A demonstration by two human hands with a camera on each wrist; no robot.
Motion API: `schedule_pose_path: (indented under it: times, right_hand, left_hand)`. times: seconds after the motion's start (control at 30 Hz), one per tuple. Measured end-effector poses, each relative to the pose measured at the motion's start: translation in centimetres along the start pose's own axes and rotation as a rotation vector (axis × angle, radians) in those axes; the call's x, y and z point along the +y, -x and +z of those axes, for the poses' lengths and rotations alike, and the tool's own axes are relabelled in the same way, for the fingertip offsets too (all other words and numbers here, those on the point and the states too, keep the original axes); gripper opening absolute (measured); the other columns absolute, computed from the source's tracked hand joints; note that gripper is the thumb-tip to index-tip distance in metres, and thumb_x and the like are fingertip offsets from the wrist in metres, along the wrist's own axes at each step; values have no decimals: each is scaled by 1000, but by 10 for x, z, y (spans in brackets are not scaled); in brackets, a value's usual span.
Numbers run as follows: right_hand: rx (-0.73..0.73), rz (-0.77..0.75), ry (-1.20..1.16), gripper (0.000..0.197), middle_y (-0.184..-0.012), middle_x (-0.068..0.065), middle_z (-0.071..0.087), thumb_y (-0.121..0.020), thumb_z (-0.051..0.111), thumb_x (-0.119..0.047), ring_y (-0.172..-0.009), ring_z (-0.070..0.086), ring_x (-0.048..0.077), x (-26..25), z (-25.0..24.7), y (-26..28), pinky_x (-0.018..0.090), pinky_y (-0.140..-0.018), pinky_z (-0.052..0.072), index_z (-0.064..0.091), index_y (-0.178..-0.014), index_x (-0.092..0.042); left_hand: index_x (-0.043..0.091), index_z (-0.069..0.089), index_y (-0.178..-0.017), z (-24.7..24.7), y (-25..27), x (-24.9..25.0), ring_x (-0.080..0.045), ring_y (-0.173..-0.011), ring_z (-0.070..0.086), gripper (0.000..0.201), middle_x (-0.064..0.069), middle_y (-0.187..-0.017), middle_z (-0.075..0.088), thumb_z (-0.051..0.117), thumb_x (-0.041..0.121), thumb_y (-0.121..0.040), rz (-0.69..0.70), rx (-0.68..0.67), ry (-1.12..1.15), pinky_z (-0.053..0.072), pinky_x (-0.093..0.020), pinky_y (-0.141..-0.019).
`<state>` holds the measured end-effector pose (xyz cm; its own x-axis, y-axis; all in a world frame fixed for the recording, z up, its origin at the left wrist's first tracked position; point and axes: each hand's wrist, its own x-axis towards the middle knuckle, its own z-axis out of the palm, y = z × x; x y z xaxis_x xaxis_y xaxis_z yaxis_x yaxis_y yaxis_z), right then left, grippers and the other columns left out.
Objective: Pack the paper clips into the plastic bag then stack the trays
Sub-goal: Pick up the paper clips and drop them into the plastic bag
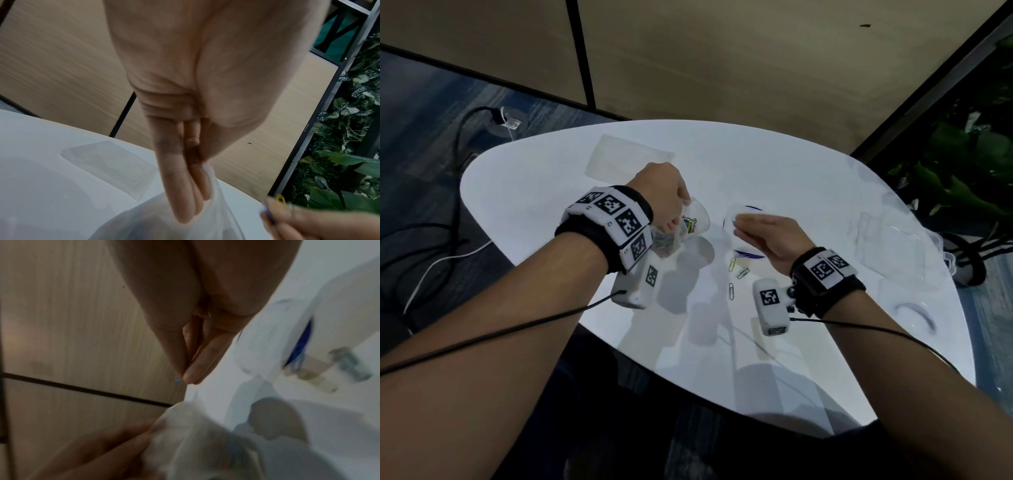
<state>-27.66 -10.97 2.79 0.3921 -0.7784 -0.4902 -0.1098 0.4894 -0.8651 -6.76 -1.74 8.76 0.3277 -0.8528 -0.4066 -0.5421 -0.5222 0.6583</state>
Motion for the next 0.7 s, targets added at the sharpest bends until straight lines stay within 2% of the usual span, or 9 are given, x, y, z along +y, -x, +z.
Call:
schedule_pose_path:
  times: [0.1, 0.17, 0.27, 0.37, 0.43, 0.5, 0.57, 0.63, 0.7]
  right_hand:
    - [-124, -58, -14, 20, -95, 16, 72, -82, 70, 7, -86, 71, 21, -14, 39, 12, 25, -84, 58, 68, -102, 10]
    - [-135, -134, 124, 24, -98, 18, 73, -80, 75, 2, -84, 71, 23, -9, 56, 14, 32, -87, 58, 71, -103, 6]
    - [-169, -271, 419, 32, -105, 10, 73, -78, 80, -11, -83, 75, 22, -7, 64, 14, 33, -79, 61, 73, -109, -7]
    - [-92, -406, 493, 17, -94, 8, 75, -85, 68, -1, -81, 74, 22, -16, 48, 11, 33, -74, 62, 76, -99, -7]
    - [13, -488, 676, 26, -93, 4, 76, -86, 56, 3, -84, 73, 21, -12, 26, 2, 33, -80, 61, 77, -94, -11]
    - [-5, -491, 1075, 38, -108, 0, 74, -84, 50, 2, -98, 69, 20, 3, 1, -5, 30, -92, 53, 76, -102, -19]
    - [-115, -350, 1441, 44, -130, 4, 61, -88, 45, 2, -117, 59, 25, 30, -18, -7, 29, -100, 45, 66, -122, -18]
    - [-179, -299, 1570, 47, -143, 10, 47, -93, 42, 1, -127, 50, 31, 53, -27, -1, 32, -104, 39, 51, -137, -13]
    - [-209, -358, 1525, 50, -150, 10, 38, -94, 41, 0, -132, 46, 31, 69, -28, 8, 33, -104, 39, 44, -143, -13]
  left_hand:
    - [10, 71, -106, 2, 0, 1, -29, -72, 77, 24, -13, -78, 75, 51, 1, -98, 5, -7, -9, 64, -42, -75]
    - [9, 72, -106, 3, 1, 0, -29, -73, 77, 25, -14, -79, 76, 50, 1, -98, 11, -7, -12, 64, -42, -76]
    - [9, 73, -104, 1, 1, -1, -27, -70, 77, 21, -13, -79, 76, 53, 4, -99, 17, 9, -20, 64, -41, -75]
    - [12, 74, -104, 0, 0, -2, -26, -72, 76, 23, -9, -83, 75, 53, 3, -98, 3, 26, -23, 64, -41, -76]
    - [12, 74, -102, -1, -1, -2, -28, -76, 75, 25, -8, -82, 73, 52, 2, -97, -2, 33, -6, 64, -42, -78]
    - [10, 74, -102, -1, 0, -3, -31, -75, 76, 25, -11, -81, 74, 51, 2, -98, -8, 21, 7, 64, -43, -77]
    - [9, 74, -104, -2, 1, -3, -31, -75, 77, 25, -14, -83, 76, 51, 1, -98, -13, 16, 8, 64, -43, -77]
    - [8, 74, -106, -4, 2, -4, -32, -77, 76, 25, -15, -86, 76, 52, 2, -98, -15, 19, 1, 64, -43, -79]
    - [9, 74, -108, -6, 5, -3, -30, -78, 77, 25, -14, -87, 77, 53, 2, -98, -20, 11, -9, 63, -42, -81]
